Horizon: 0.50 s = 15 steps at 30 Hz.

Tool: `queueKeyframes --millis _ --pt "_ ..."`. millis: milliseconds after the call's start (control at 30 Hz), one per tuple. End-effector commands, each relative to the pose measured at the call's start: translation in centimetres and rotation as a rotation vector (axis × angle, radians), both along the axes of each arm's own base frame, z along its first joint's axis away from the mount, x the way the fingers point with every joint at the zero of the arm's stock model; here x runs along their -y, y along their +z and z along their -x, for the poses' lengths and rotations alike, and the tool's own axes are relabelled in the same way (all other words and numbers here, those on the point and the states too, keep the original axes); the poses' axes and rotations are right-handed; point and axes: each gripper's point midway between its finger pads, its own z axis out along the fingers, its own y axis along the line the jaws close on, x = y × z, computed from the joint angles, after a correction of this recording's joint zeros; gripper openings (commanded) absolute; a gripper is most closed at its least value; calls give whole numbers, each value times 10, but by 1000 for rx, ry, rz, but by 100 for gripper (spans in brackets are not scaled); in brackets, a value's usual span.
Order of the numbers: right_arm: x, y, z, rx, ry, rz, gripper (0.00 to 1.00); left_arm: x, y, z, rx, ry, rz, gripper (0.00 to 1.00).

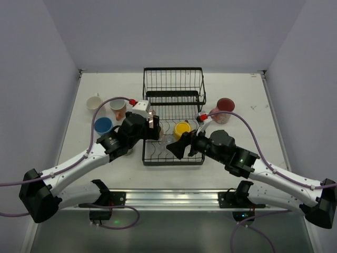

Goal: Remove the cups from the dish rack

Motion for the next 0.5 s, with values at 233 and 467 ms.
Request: queueKeyframes --millis 233,467 --pt "-24 51 -8 -37 -35 -333 99 1 123 13 252 -49 286 0" --pt "-13 56 -19 -76 -137 -426 96 1 169 36 302 -114 430 0"
